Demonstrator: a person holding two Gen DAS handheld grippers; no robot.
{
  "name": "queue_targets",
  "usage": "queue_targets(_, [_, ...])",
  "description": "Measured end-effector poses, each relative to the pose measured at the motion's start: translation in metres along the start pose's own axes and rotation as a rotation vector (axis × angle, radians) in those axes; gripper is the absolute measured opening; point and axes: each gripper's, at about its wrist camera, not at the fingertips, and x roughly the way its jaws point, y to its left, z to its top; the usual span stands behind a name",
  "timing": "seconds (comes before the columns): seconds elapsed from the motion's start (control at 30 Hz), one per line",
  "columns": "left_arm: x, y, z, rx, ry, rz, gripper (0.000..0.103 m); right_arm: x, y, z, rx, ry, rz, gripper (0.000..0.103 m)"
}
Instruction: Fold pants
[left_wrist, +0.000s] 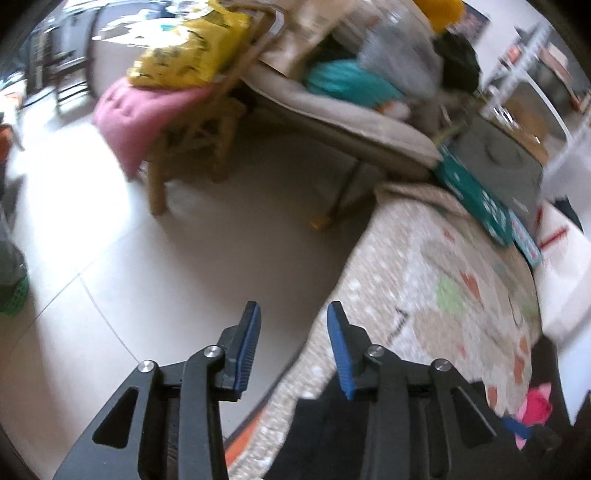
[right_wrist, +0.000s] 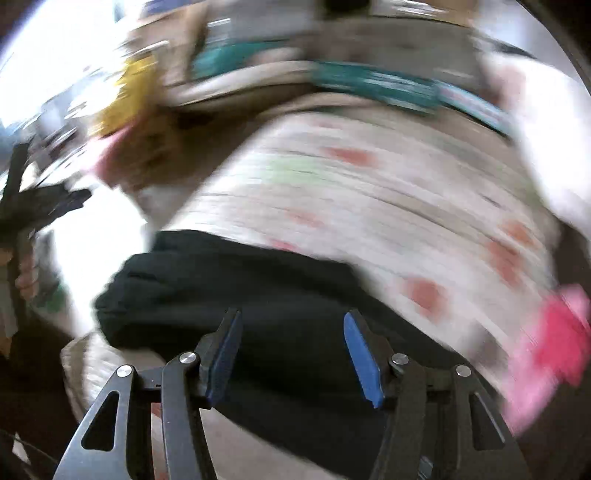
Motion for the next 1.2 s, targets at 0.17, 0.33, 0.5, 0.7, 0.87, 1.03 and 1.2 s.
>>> queue_targets(0.17, [-0.006, 0.018, 0.01, -0.062, -0.023, 0.021, 0.037, 0.073, 0.109, 0.043, -0.282, 0.049, 0.178, 0.049])
queue_targets(0.33, [-0.014, 0.022, 0.015, -0.076, -0.053, 0.012, 0.037, 0.126, 0.179, 0.056, -0.464, 0.101, 0.253, 0.049])
queue_targets(0.5, [-0.021, 0.028, 0.018, -0.097, -0.069, -0.001, 0.037, 0.163, 0.208, 0.049, -0.562, 0.185, 0.237, 0.011])
queue_targets(0.7, [-0.027, 0.035, 0.019, -0.136, -0.096, 0.004, 0.037, 0.151, 0.204, 0.066, -0.503, 0.138, 0.214, 0.01])
queue_targets(0.87, [-0.023, 0.03, 0.018, -0.119, -0.092, 0.02, 0.037, 0.16, 0.192, 0.1, -0.41, 0.102, 0.132, 0.01])
queue_targets(1.03, [-0.017, 0.019, 0.014, -0.074, -0.076, 0.031, 0.037, 0.19, 0.175, 0.125, -0.298, 0.172, 0.124, 0.017])
queue_targets(1.2, [-0.015, 0.011, 0.011, -0.058, -0.064, 0.012, 0.039, 0.119, 0.09, 0.131, -0.113, 0.048, 0.139, 0.066])
